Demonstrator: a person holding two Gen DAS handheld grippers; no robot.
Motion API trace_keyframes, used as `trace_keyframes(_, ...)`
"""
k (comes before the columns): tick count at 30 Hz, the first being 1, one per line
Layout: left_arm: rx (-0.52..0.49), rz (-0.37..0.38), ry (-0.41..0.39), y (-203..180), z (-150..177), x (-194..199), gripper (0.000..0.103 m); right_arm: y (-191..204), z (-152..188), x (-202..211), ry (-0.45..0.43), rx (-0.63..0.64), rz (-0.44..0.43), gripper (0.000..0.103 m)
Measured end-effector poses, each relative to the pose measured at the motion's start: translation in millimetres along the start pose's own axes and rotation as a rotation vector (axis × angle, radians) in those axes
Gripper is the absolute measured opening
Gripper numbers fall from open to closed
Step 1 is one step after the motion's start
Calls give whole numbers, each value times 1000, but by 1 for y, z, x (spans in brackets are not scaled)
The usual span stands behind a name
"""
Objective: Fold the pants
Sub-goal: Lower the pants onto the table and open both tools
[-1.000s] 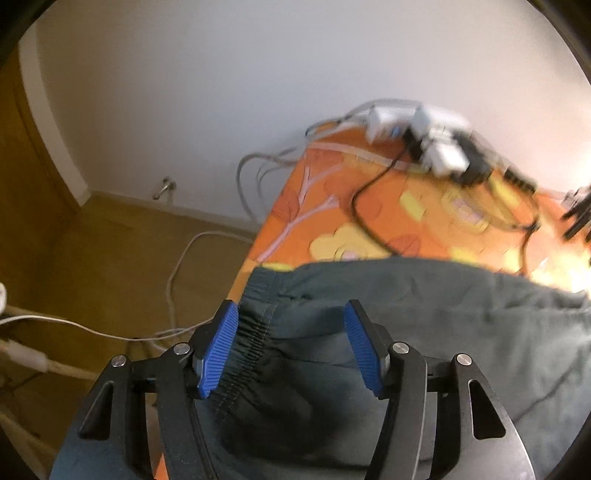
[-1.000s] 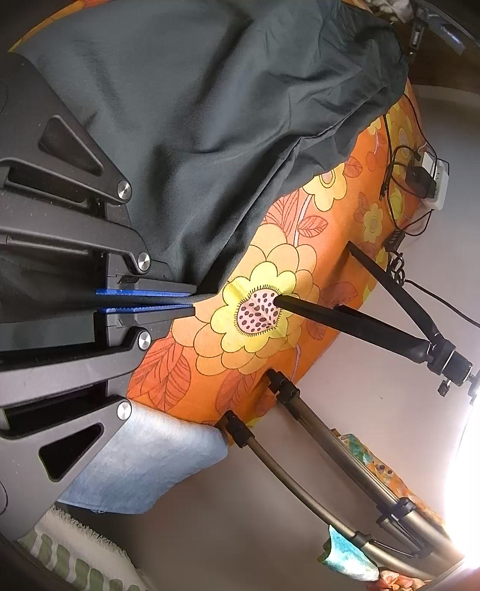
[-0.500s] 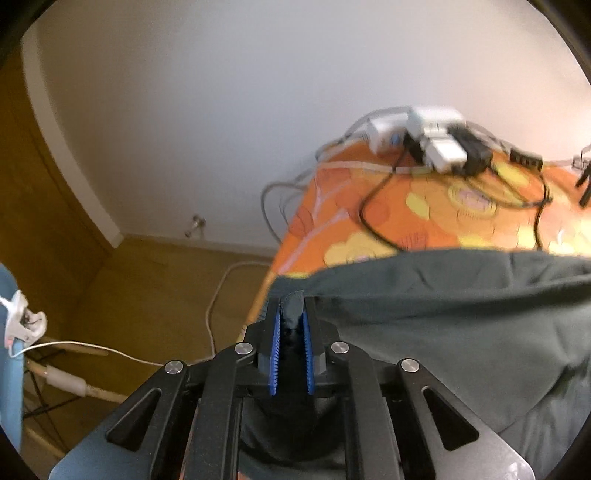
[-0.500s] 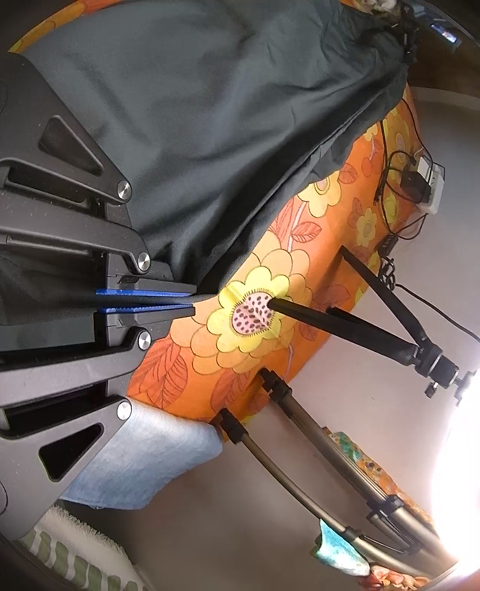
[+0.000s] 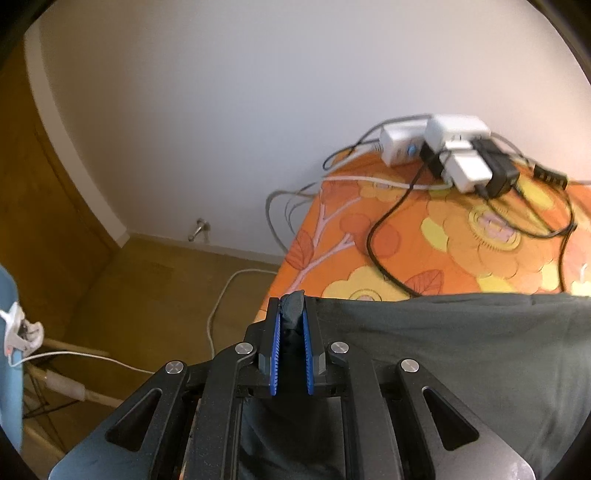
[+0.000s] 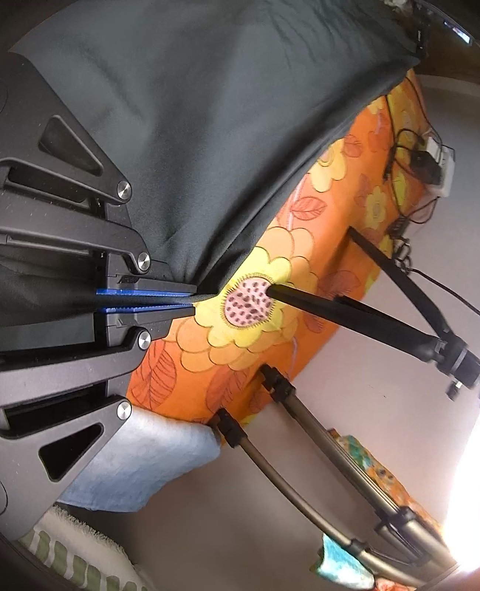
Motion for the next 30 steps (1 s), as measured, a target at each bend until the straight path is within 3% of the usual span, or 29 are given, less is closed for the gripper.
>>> trace_keyframes(3, -10, -23, 13, -3, 2, -2, 15, 1, 1, -2, 17, -20, -39, 3)
trace_keyframes(5, -3, -8, 16, -4, 0, 1, 27, -4, 1, 2, 10, -53, -53, 16)
trace_keyframes(7, -13, -26, 7, -4, -2, 7, 37, -13, -1, 12, -13, -92, -60, 61)
trace_keyframes(8, -15, -32, 0, -2, -4, 11, 43, -20, -1, 21, -35, -116, -53, 66)
trace_keyframes(11, 23, -47, -13, 7, -9, 26, 51, -33, 0, 44, -70, -167, -65, 66)
trace_keyframes(17, 25, -23, -93, 5, -21, 85, 52, -85, 29, 105, -104, -295, -19, 66)
trace_keyframes(24, -89, 185, -177, -70, -8, 178, 52, -139, 112, 187, -113, -445, 24, 66)
trace_keyframes(30, -177, 388, -180, -162, 22, 240, 52, -134, 182, 239, -106, -443, -22, 65)
Point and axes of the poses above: each gripper's, at about its wrist camera, not at the fingertips, and x roughly against the way its jaws point, y to its left, z to its underside, the point moved 4 cm from there along -x, roughly the way its jaws point, and after that the axes turned 8 degrees about -y, right-handed, at the moved point
